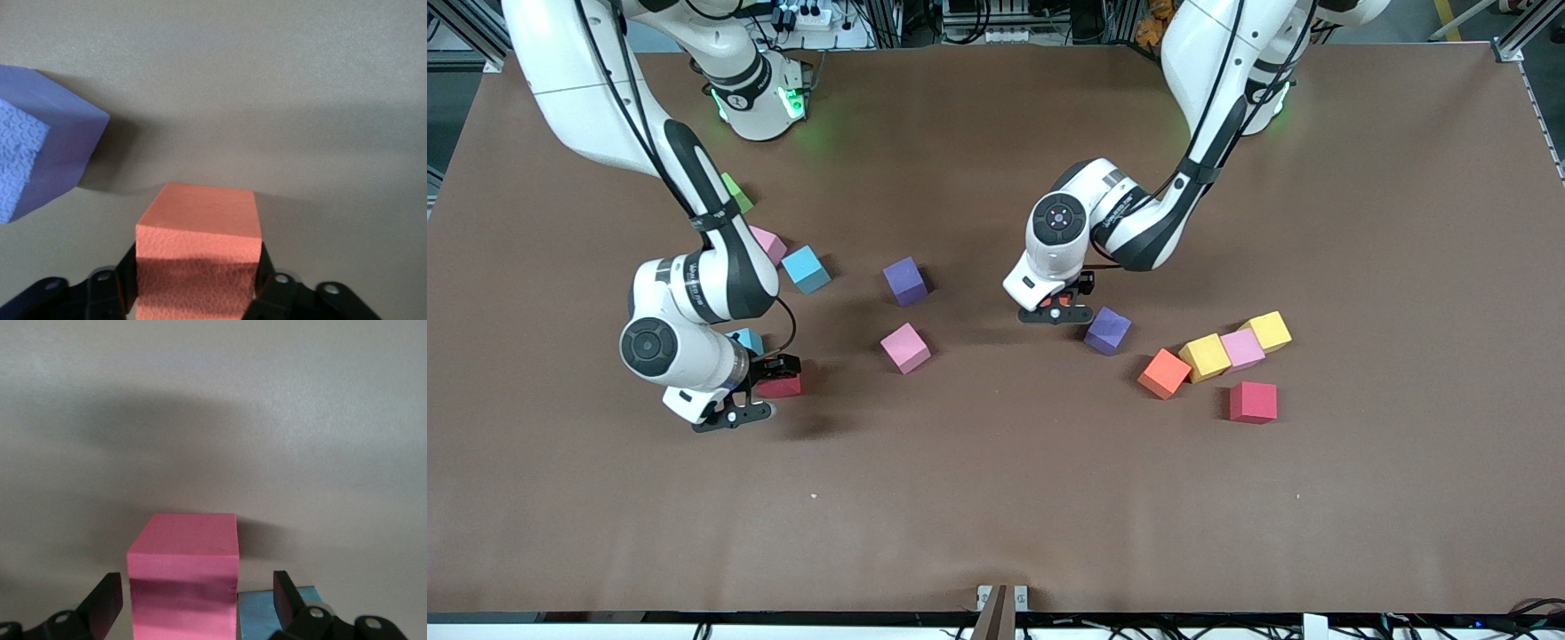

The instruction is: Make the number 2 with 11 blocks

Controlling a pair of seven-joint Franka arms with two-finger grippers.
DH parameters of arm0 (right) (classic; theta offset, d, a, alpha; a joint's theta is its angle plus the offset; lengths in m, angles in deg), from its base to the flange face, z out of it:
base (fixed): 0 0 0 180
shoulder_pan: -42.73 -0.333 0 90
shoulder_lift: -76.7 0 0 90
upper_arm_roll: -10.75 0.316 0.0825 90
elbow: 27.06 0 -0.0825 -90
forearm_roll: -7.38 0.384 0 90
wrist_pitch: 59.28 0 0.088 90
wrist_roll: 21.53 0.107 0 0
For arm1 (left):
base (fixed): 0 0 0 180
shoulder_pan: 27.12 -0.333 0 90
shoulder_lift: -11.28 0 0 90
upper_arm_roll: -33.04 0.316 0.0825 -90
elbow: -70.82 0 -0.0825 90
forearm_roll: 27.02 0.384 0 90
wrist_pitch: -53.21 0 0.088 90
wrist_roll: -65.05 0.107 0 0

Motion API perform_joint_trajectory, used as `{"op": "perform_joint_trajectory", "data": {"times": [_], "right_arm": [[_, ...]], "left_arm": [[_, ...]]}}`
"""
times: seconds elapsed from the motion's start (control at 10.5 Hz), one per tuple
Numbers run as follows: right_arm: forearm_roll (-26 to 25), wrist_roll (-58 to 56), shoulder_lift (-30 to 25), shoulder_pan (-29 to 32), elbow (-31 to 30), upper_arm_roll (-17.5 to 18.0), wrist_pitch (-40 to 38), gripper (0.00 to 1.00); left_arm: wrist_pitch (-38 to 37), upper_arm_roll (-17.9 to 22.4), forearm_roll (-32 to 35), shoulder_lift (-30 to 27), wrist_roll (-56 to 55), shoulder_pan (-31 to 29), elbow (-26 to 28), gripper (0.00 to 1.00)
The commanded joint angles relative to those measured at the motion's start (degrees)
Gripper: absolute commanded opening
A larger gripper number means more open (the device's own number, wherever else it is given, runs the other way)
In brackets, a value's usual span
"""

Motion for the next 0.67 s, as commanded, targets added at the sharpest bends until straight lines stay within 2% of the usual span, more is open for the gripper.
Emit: {"op": "perform_joint_trajectory", "data": {"times": [0.0, 0.19, 0.57], "right_arm": [[-1.1, 3.0, -0.4, -0.5, -1.6, -0.1, 1.3, 1.00], [-0.7, 5.2, -0.4, -0.6, -2.3, 0.0, 2.8, 1.00], [-0.5, 5.6, -0.4, -1.2, -3.7, 0.0, 5.9, 1.00]], "left_arm": [[-0.2, 0.2, 1.5, 0.0, -0.4, 0.4, 0.1, 0.00], [-2.9, -1.6, 1.4, -1.8, -5.9, 2.0, 0.2, 0.00], [-4.7, -11.3, 0.7, -3.9, -15.0, 1.9, 1.7, 0.00]]}}
